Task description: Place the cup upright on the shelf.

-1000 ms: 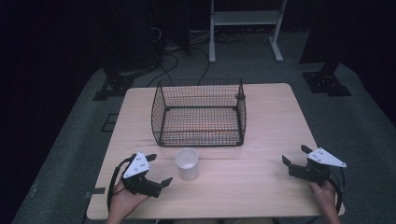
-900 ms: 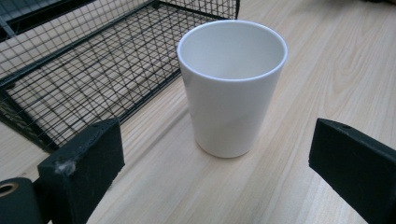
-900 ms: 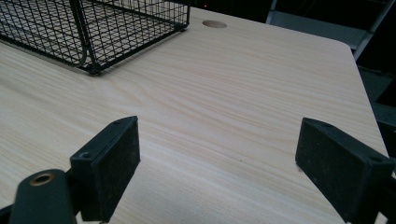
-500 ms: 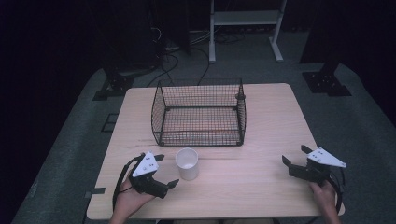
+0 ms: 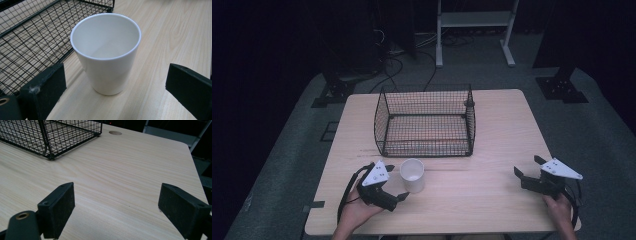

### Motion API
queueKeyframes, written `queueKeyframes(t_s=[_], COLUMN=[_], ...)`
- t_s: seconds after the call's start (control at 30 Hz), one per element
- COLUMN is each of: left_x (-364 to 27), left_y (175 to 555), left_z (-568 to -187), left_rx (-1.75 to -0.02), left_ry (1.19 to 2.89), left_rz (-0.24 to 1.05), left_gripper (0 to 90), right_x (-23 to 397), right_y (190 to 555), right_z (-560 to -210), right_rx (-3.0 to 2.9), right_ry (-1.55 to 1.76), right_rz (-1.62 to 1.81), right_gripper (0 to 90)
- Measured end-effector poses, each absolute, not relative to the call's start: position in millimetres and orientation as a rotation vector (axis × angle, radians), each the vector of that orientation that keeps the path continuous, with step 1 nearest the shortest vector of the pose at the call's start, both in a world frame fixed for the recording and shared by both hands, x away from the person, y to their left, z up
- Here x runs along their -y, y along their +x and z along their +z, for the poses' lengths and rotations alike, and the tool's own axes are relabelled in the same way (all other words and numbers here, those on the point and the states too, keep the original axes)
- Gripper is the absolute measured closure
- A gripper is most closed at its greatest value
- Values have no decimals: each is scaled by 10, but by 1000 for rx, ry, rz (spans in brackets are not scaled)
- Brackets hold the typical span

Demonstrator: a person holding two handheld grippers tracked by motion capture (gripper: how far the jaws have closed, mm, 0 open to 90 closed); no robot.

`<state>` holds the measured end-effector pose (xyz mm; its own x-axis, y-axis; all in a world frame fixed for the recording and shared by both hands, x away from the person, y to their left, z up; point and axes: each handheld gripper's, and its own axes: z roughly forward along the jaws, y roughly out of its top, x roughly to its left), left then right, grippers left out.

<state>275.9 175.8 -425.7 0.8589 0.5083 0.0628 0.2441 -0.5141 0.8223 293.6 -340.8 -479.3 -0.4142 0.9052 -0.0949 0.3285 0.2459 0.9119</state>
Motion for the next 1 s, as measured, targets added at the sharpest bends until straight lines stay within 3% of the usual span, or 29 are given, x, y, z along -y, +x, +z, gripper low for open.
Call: queueKeyframes(t_s=[1.0], left_x=[-1539], left_y=[3045], left_z=[-4324], left_rx=[-576], left_ry=[2220], left_rz=[296], left_gripper=[23], right_x=[3401], right_y=[2938], right_z=[-4793], right_rx=[-1883], right_ry=[1121], right_rz=[1146], right_gripper=[131])
